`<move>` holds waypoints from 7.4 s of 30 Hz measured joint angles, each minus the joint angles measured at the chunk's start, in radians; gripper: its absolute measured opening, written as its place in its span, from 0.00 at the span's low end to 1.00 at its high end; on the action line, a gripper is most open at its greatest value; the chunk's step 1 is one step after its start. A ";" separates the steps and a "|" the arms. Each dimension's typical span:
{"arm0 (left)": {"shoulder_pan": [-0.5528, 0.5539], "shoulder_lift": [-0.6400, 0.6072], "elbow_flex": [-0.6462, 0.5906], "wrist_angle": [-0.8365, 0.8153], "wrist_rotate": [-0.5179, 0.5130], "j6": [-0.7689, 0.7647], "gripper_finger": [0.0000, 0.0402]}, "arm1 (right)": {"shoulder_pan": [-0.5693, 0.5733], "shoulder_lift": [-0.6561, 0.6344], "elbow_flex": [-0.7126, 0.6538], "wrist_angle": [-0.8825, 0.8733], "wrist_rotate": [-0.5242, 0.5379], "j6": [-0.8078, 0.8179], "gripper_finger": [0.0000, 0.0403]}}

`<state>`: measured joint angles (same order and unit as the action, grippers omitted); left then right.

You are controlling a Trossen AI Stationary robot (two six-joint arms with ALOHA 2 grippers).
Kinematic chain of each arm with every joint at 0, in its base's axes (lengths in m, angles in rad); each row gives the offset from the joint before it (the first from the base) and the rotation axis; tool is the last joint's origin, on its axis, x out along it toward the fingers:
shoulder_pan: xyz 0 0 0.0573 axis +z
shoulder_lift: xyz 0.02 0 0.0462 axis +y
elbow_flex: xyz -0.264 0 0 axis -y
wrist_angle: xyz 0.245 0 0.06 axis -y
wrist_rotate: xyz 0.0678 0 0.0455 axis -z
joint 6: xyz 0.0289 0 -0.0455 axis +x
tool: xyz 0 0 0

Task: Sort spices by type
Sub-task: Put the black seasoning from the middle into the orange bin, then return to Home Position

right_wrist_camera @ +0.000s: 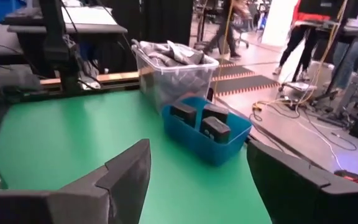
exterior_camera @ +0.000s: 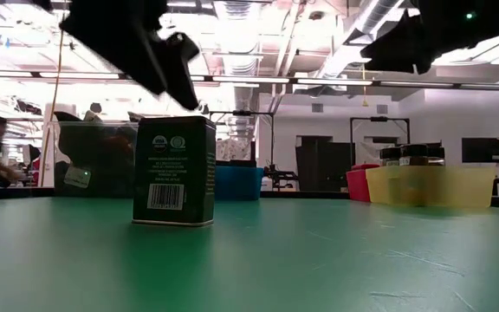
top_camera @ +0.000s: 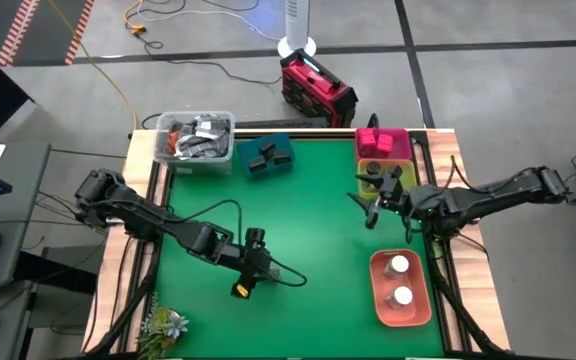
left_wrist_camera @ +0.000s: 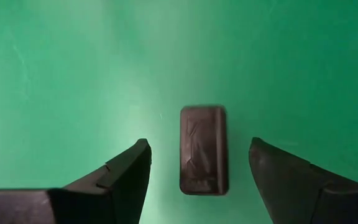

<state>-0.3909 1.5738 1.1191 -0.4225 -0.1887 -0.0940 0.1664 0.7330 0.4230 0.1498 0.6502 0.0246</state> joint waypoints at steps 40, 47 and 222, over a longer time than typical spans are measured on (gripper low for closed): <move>0.098 0.147 0.014 0.007 0.177 0.084 0.31 | 0.003 -0.027 -0.009 0.016 0.000 -0.026 0.72; 0.145 0.145 0.093 -0.073 0.173 0.140 0.29 | 0.003 -0.027 -0.009 0.016 0.000 -0.025 0.72; 0.153 -1.451 -1.108 0.541 -0.314 0.003 0.49 | -0.156 -0.732 -0.393 -0.139 -0.257 0.134 0.72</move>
<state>-0.2375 0.1232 0.0109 0.1184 -0.5026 -0.0912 0.0105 0.0013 0.0296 0.0105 0.3935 0.1581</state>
